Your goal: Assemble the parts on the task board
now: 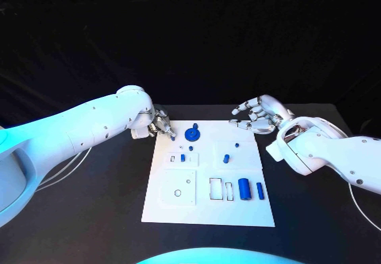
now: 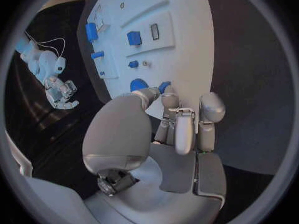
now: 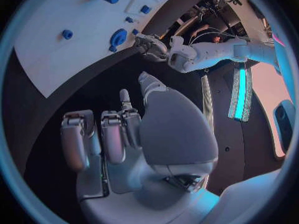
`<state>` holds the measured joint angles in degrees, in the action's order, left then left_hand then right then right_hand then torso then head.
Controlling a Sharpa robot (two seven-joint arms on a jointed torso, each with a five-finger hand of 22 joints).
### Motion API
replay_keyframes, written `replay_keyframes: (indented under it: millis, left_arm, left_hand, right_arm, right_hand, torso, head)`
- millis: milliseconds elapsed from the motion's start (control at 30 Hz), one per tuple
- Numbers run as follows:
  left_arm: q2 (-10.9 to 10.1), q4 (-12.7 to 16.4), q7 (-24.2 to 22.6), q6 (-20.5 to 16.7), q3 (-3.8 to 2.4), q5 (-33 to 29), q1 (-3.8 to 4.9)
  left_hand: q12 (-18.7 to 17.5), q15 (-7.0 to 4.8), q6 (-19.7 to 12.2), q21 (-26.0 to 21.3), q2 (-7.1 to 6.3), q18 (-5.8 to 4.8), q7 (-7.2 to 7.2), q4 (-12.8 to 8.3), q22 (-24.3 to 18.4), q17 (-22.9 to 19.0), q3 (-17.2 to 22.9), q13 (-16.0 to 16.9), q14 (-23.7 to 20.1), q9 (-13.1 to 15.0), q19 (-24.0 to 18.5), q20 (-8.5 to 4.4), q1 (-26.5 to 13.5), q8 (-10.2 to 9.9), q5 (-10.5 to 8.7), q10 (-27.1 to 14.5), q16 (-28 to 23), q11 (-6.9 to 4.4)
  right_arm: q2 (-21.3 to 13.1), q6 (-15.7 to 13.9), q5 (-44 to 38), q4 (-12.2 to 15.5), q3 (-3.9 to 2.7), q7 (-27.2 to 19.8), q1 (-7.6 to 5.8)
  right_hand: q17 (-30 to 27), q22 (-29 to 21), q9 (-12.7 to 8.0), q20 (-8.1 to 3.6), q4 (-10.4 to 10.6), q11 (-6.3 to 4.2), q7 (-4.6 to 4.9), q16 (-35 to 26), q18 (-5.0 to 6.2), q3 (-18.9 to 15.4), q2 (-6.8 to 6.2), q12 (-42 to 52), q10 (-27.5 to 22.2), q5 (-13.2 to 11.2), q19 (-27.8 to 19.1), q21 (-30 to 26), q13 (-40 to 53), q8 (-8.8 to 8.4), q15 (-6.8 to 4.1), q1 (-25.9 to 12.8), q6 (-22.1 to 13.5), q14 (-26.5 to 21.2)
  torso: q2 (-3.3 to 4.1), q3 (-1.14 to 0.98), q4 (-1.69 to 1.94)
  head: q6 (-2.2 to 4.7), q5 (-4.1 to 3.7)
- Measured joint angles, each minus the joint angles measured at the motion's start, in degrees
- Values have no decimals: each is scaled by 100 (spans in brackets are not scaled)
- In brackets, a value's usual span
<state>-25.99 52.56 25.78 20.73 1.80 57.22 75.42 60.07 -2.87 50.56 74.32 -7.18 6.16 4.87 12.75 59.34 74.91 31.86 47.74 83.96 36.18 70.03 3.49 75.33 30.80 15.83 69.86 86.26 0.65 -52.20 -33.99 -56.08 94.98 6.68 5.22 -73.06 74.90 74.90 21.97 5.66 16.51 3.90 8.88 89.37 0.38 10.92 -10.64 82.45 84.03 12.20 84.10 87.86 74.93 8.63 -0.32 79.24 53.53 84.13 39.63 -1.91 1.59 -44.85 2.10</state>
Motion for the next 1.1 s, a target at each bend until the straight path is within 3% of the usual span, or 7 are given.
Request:
replay_keyframes:
  millis: [167,200,433,500,600,867,1100]
  left_arm:
    - [-24,7,-9,-1,4,-7,-3]
    - [-31,9,-9,-2,6,-7,-5]
    - [-68,15,-10,-5,8,-23,-16]
    - [-73,16,-10,-4,10,-29,-20]
    - [-79,15,-10,-3,11,-54,-22]
    - [-111,15,-73,-65,19,-186,-35]
    - [-185,81,-228,-268,19,-443,-37]
  left_hand:
    - [-6,0,11,44,-30,0,47,112,25,0,338,-44,0,115,0,0,-129,36,2,0,0,0]
    - [-21,0,2,44,-53,0,56,-69,31,0,555,-50,0,116,0,0,-216,36,2,-1,0,1]
    - [-21,0,-8,66,-105,0,66,-130,51,0,739,-78,0,185,0,0,-454,34,68,-1,-1,1]
    - [-21,0,-10,66,-144,0,67,-307,58,0,931,-78,0,186,0,0,-494,29,73,-1,-1,1]
    - [-21,0,17,106,-166,0,84,-310,81,0,933,-74,0,187,0,0,-576,57,189,-1,-1,1]
    - [104,-12,232,269,-333,0,20,-337,304,0,908,145,9,280,130,-48,-818,103,878,259,87,-78]
    - [181,-60,366,351,-409,0,-21,-401,436,0,844,269,18,308,195,-72,-894,103,1210,420,115,-116]
  right_arm:
    - [-1,0,-1,-5,0,0,0]
    - [-1,0,-1,-6,0,0,0]
    - [-2,0,-1,-11,0,0,0]
    - [-1,0,-1,-13,0,0,0]
    - [2,0,-1,-16,0,0,1]
    - [4,0,-2,-24,0,0,1]
    - [5,0,-3,-29,0,0,1]
  right_hand:
    - [5,0,0,0,0,0,0,0,0,0,0,0,0,0,0,0,0,23,0,0,0,0]
    - [5,0,0,0,0,0,0,0,0,0,0,0,0,0,0,0,0,23,0,0,0,0]
    - [4,5,0,0,0,0,0,0,0,0,0,0,0,0,0,0,-1,23,0,0,0,0]
    - [4,4,0,0,0,0,0,0,0,0,0,0,0,0,0,0,-1,23,0,0,0,0]
    - [4,4,0,0,0,0,0,0,0,0,0,0,0,0,0,0,-1,23,0,0,0,0]
    - [3,4,0,0,0,0,0,0,0,0,0,0,0,0,0,0,-1,23,0,0,0,0]
    - [3,3,0,0,0,0,0,0,0,0,0,0,0,0,0,0,-1,23,0,0,0,0]
  torso:
    - [1,2,-2]
    - [1,3,-2]
    - [2,4,2]
    - [3,5,4]
    - [3,5,4]
    - [-3,3,4]
    - [-4,-1,-2]
  head:
    - [4,8]
    - [5,9]
    - [5,5]
    - [3,5]
    - [-3,9]
    - [-18,29]
    - [-4,41]
